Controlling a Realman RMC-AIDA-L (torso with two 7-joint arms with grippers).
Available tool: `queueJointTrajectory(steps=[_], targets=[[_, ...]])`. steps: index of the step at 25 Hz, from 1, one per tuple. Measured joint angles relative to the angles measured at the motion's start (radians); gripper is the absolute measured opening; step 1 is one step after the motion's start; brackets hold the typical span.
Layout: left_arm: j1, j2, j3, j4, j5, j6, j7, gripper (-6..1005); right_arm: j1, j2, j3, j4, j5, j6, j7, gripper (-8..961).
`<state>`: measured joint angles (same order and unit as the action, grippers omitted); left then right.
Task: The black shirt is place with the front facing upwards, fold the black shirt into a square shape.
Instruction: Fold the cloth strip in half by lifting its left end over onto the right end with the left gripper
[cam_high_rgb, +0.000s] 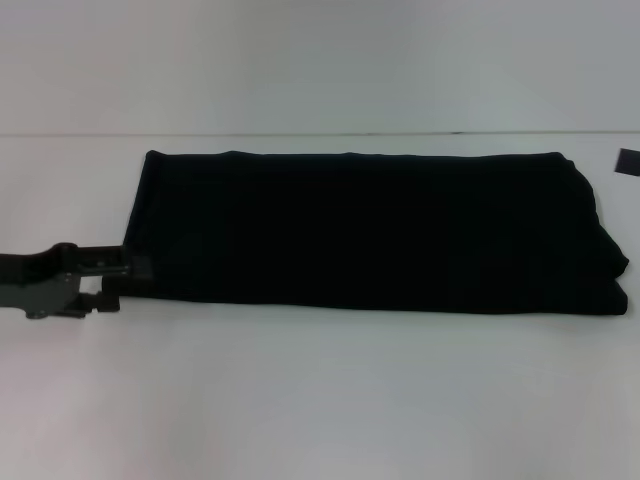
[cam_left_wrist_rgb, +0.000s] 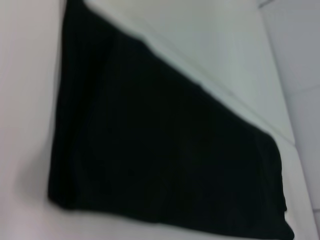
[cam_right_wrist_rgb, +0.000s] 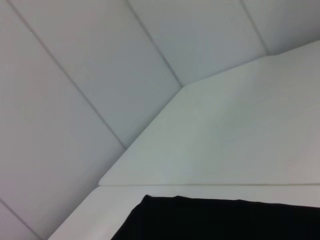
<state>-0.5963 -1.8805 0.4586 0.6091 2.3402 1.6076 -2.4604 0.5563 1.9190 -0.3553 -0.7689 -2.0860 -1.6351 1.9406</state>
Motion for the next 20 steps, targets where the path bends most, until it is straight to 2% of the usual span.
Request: queueJointTrajectory(steps=[2,9,20], targets=[[-0.016,0.008,0.008,-0.043,0.025,-0.029,-0.041,770,0.015,-0.002,-0.012,0.005,-0.002,0.0,0.0,822],[-0.04,0.012,0.012,-0.098,0.045,-0.123,-0.126,925,0.047,-0.004,-0.02,0.006,-0.001,0.005,0.0,918],[-0.076,0.011,0.026,-0.169,0.071,-0.255,-0.18,925,0.056,0.003,-0.013,0.007,0.003,0.01,0.0,919]])
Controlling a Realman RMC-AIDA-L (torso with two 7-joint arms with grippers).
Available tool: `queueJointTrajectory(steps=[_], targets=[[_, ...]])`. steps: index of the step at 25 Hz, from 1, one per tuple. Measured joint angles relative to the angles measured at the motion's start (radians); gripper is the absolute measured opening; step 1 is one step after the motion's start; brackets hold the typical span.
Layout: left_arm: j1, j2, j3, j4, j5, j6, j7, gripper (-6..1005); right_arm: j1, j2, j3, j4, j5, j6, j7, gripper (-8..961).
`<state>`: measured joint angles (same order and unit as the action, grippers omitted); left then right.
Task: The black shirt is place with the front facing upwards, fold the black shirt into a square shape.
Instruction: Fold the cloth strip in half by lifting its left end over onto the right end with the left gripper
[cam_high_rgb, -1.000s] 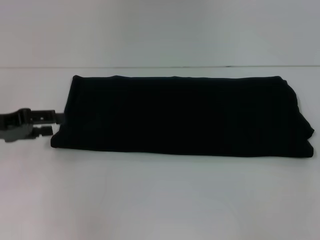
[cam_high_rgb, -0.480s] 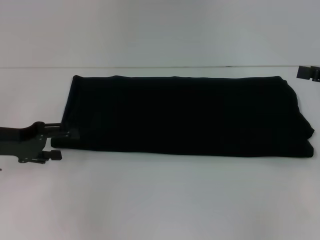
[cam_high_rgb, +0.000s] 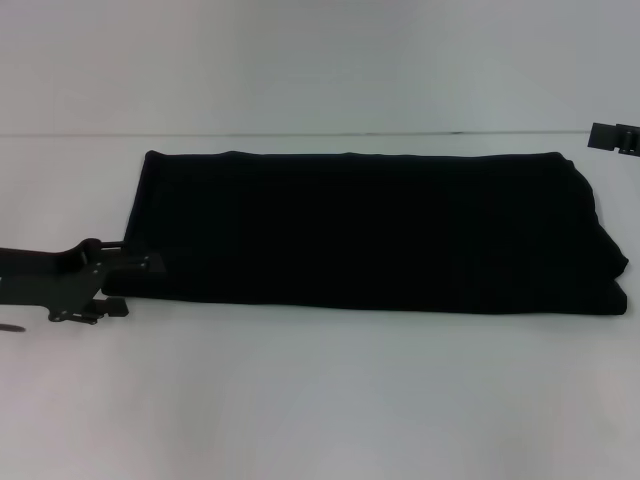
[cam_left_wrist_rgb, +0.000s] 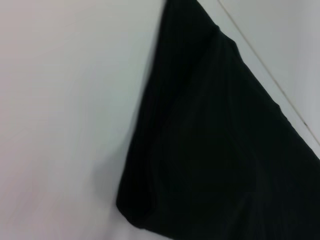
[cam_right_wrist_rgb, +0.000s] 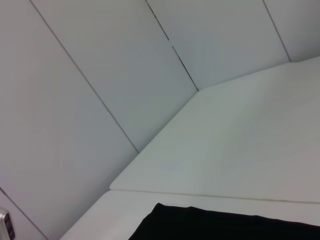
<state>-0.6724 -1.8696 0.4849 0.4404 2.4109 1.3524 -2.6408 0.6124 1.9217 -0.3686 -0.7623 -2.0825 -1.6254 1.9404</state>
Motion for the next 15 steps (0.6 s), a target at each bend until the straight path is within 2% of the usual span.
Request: queueJointTrajectory(steps=[15], targets=[[-0.021,0.004,0.014,-0.031,0.023,-0.082,-0.014,924,-0.003,0.003,0.004,0.0,0.003,0.003,-0.002,914]])
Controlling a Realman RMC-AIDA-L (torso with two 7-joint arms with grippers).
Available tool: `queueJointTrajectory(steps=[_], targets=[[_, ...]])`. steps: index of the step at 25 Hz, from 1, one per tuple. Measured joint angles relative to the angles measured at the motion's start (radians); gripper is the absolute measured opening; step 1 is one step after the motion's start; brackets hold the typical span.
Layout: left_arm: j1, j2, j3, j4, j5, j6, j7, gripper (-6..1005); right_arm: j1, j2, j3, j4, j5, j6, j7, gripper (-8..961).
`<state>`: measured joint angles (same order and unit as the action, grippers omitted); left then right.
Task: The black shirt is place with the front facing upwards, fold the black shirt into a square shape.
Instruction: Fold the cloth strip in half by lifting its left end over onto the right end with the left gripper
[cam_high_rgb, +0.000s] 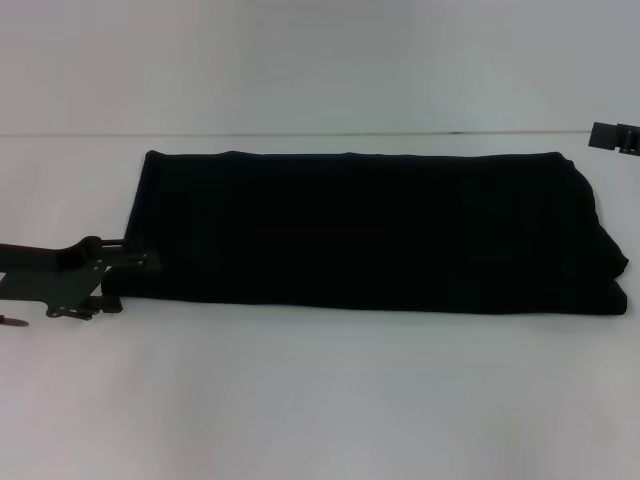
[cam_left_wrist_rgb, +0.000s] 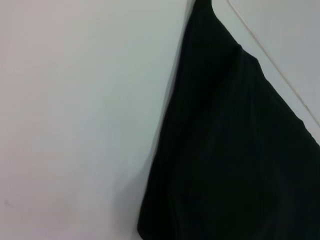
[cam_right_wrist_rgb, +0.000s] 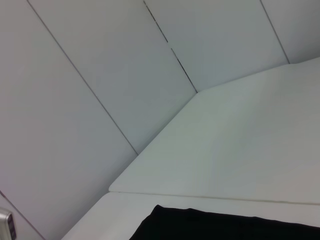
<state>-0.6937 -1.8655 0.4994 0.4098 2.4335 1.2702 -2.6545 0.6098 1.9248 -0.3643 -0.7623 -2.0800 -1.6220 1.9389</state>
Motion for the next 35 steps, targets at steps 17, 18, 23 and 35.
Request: queueJointTrajectory(steps=[17,18,23,35], targets=[[-0.007,-0.007,0.037,-0.004,0.001,-0.034,-0.006,920,-0.007,0.0,0.002,0.0,0.017,0.001,0.0,912],[-0.007,-0.007,0.038,-0.006,0.001,-0.037,-0.006,920,-0.007,0.0,0.002,0.0,0.017,0.001,0.001,912],[-0.011,-0.007,0.05,-0.012,0.001,-0.057,-0.006,920,-0.007,0.0,0.002,0.0,0.022,0.001,0.001,911],[-0.03,-0.009,0.065,-0.013,0.002,-0.101,-0.002,920,-0.014,0.0,0.002,-0.001,0.025,0.0,0.006,911]])
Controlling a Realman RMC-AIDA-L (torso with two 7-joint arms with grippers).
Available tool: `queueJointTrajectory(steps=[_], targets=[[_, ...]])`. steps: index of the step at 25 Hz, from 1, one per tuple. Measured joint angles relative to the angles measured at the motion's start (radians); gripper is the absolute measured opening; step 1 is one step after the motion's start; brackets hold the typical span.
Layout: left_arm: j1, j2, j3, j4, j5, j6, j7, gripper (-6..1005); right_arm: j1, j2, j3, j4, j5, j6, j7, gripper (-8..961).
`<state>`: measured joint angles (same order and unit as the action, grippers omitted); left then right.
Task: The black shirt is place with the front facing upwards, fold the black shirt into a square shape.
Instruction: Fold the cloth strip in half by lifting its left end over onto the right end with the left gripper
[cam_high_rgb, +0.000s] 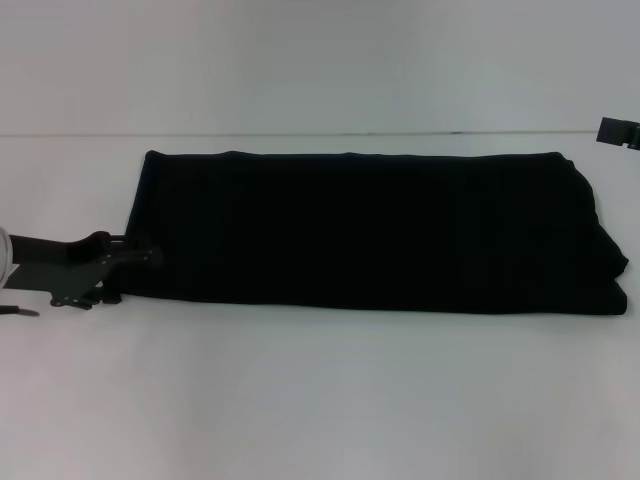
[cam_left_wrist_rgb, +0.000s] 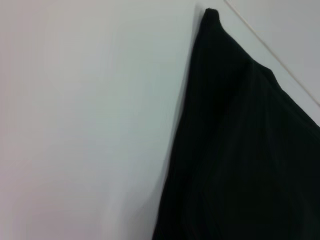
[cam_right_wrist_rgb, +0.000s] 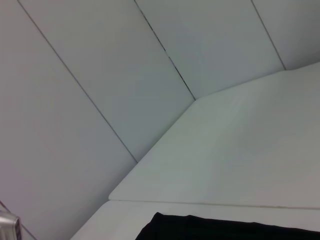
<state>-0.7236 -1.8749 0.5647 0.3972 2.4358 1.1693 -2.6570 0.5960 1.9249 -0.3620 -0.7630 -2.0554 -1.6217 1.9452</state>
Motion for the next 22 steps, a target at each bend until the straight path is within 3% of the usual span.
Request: queueJointTrajectory(steps=[22], targets=[[-0.015,-0.011,0.001,0.004,-0.008,-0.037,0.012,919,-0.003,0.002,0.0,0.0,0.001,0.0,-0.003,909]])
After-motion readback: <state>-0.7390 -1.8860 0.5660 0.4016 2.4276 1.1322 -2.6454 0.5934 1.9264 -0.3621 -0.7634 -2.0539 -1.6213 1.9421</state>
